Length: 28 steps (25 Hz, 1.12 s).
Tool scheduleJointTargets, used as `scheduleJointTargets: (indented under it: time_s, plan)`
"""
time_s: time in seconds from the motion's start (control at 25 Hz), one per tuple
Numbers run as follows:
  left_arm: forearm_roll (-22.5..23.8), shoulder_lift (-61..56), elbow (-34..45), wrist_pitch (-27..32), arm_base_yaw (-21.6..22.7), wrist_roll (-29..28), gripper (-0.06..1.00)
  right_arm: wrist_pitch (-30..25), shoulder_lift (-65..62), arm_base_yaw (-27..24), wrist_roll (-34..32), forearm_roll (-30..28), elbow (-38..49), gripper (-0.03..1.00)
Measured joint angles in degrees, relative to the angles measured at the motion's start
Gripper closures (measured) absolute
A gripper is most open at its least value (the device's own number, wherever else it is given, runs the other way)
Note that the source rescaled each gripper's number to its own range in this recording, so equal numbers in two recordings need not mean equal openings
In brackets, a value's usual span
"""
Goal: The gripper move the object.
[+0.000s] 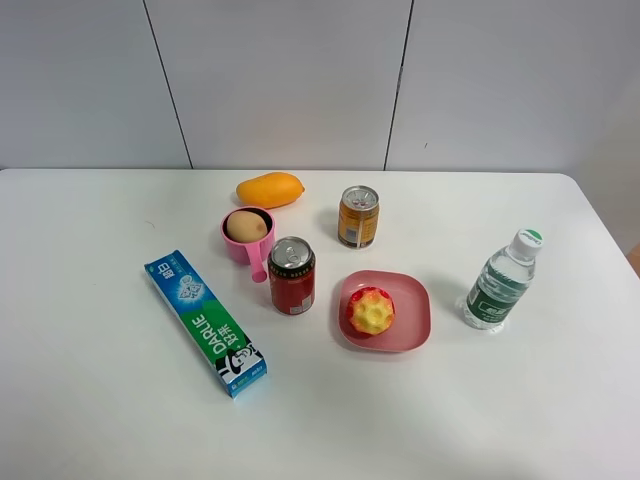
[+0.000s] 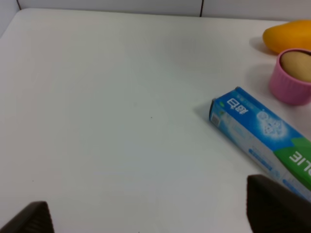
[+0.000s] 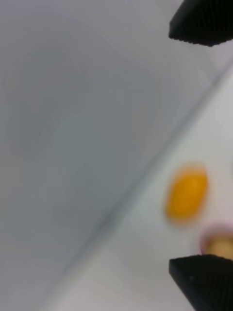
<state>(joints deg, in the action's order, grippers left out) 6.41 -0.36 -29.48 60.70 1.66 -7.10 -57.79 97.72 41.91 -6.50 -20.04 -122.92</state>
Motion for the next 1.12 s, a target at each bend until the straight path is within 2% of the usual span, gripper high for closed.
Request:
scheduleJointTargets:
  time_s: [0.12,0.2,0.28,0.4,0.68,0.84,1.12]
  plan:
    - [0.0,0.0,0.0,0.0,0.0,0.0,-0.06,-5.0,-7.6,-2.2,-4.9,-15.0,0.0,0.03]
    - [0.0,0.0,0.0,0.0,0.0,0.0,-0.06,-9.2,-12.4,-4.7,-5.2,-19.7,-0.1,0.04]
    - [0.0,0.0,0.0,0.0,0.0,0.0,-0.06,-11.3,-16.1,-7.4,-3.5,-21.1,-0.1,0.04]
    - [0.0,0.0,0.0,0.0,0.0,0.0,-0.06,-12.0,-21.3,-9.8,1.0,-19.2,0.5,0.02]
    - [0.0,0.0,0.0,0.0,0.0,0.0,-0.06,-12.0,-36.0,-9.9,8.0,-12.8,3.0,0.00]
    - [0.0,0.0,0.0,0.0,0.0,0.0,-0.06,-12.0,-47.8,-9.9,11.7,-9.1,13.7,0.00]
    - [0.0,0.0,0.0,0.0,0.0,0.0,-0.06,-12.3,-61.2,-9.9,12.1,-4.0,33.8,0.00]
